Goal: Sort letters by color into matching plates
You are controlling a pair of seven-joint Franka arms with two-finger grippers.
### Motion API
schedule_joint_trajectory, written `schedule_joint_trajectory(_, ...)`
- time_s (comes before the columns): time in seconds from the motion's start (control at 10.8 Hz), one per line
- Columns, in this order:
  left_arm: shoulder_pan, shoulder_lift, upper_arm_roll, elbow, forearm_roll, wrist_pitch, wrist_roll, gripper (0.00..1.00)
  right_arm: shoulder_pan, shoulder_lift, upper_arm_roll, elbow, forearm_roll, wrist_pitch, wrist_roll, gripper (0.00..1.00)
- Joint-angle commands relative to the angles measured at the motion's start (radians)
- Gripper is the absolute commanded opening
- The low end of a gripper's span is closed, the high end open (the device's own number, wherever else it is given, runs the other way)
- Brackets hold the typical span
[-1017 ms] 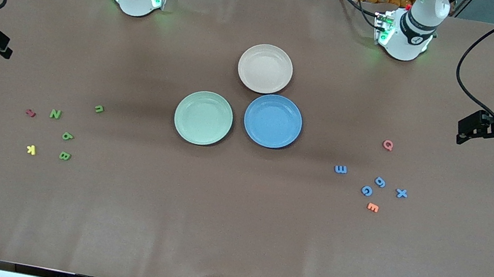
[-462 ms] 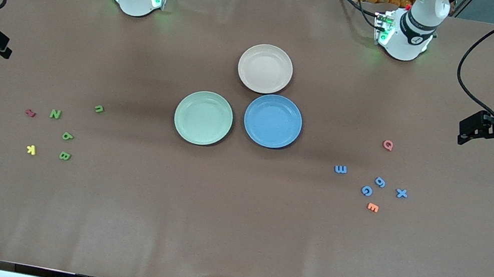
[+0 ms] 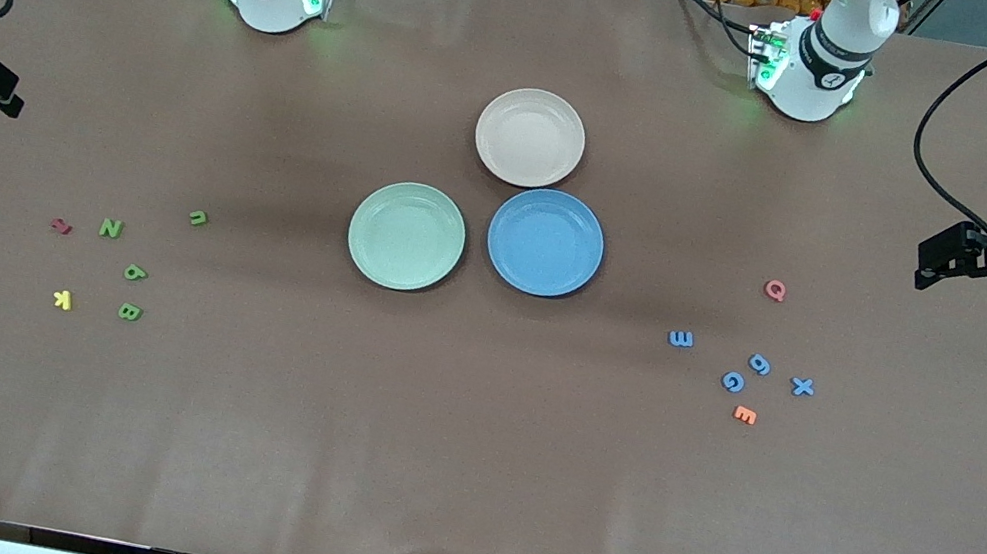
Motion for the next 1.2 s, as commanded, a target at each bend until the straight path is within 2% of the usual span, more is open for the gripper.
schedule_joint_trajectory(0.0,-0.005,0.022,-0.003,0.006,0.060,0.003,-0.017,1.00,0.004,0.006,0.000,0.012,-0.012,-0.003,0.000,1.00)
schedule_joint_trajectory(0.37,0.027,0.031,-0.002,-0.016,0.048,-0.005,-0.047,1.00,0.005,0.006,0.000,0.011,-0.012,-0.003,0.000,1.00)
schedule_joint_trajectory(0.55,0.052,0.066,-0.002,-0.017,-0.013,0.029,-0.100,1.00,0.005,0.007,0.000,0.009,-0.012,-0.003,0.001,1.00)
schedule_joint_trajectory(0.74,0.050,0.092,-0.002,-0.055,-0.019,0.116,-0.083,1.00,0.005,0.016,0.000,0.008,-0.006,0.014,0.001,1.00)
schedule_joint_trajectory(0.92,0.041,0.091,-0.005,-0.205,-0.018,0.336,-0.083,1.00,0.017,0.036,0.000,0.006,-0.004,0.037,0.001,1.00)
schedule_joint_trajectory(1.11,0.039,0.112,-0.006,-0.269,-0.018,0.411,-0.083,1.00,0.022,0.056,0.000,0.006,-0.001,0.070,0.001,1.00)
